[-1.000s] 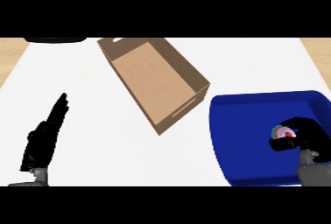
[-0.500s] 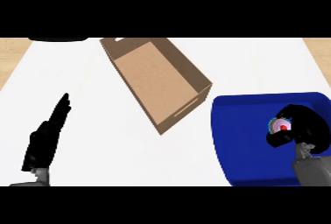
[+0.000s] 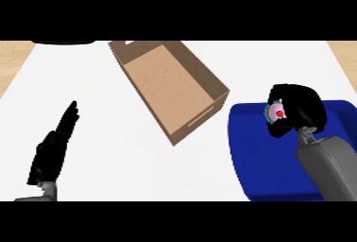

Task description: Pick the cupcake from the tray and place it in the cardboard box

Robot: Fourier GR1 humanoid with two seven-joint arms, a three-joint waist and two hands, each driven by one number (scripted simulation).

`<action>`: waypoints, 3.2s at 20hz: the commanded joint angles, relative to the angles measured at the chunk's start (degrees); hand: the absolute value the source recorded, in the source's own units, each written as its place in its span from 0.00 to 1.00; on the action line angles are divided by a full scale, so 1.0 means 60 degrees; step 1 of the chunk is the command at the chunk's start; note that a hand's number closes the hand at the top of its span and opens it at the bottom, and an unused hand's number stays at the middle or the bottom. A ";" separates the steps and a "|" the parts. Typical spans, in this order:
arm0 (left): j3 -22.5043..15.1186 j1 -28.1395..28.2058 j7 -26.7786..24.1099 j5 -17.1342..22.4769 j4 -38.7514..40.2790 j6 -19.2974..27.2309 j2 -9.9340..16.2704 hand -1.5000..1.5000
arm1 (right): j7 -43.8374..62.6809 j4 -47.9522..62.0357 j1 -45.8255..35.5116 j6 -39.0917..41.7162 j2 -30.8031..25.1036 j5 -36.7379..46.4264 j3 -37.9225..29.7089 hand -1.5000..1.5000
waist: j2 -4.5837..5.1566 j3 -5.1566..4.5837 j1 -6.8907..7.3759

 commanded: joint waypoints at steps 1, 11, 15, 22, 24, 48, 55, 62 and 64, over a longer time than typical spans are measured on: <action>0.0352 -0.0007 0.0382 0.0211 -0.0362 -0.0294 0.0329 0.50 | -0.0911 -0.0062 -0.0677 0.0196 0.0075 -0.0453 -0.0449 1.00 | -0.0026 0.0000 -0.0101; 0.0111 -0.0141 -0.0253 -0.0133 0.0465 0.0010 -0.0101 0.50 | -0.2153 -0.1697 -0.1661 -0.0488 0.1797 -0.2312 -0.0775 1.00 | -0.0027 -0.0005 -0.0136; 0.0294 -0.0196 -0.0276 -0.0085 0.0603 -0.0096 -0.0005 0.50 | -0.1723 -0.1125 -0.3335 0.0124 0.2179 -0.2609 -0.1077 1.00 | -0.0015 -0.0008 -0.0084; 0.0358 -0.0490 0.0108 -0.0164 0.0479 -0.0178 -0.0041 0.50 | -0.1058 0.1065 -0.5245 -0.0228 0.3332 -0.1823 -0.1096 1.00 | -0.0011 -0.0006 -0.0070; -0.0144 -0.0167 -0.0176 -0.0621 0.0352 0.0325 -0.0609 0.50 | -0.1227 0.1897 -0.5678 -0.0289 0.3488 -0.1815 -0.1234 1.00 | -0.0002 -0.0006 -0.0047; -0.0316 -0.0559 0.0273 -0.0598 -0.0056 -0.0137 -0.0585 0.50 | -0.2977 1.0442 -0.8885 -0.3310 0.4092 -0.3600 -0.1367 0.00 | 0.0213 -0.0008 0.0660; 0.0031 -0.1031 0.0208 -0.0340 0.0341 -0.0430 -0.0282 0.50 | -0.4355 0.9816 -0.8296 -0.5783 0.4092 -0.5072 -0.2657 0.00 | 0.0285 0.0003 0.0684; 0.0070 -0.0737 0.0150 -0.0501 0.0164 -0.0203 -0.0319 0.50 | -0.6063 0.9246 -0.8106 -0.5688 0.3746 -0.6829 -0.4604 0.00 | 0.0219 0.0014 0.0359; 0.0237 -0.0553 0.0161 -0.0223 0.0113 -0.0414 -0.0233 0.50 | -0.6226 0.9286 -0.8057 -0.5703 0.3426 -0.7053 -0.4929 0.00 | 0.0145 0.0006 0.0255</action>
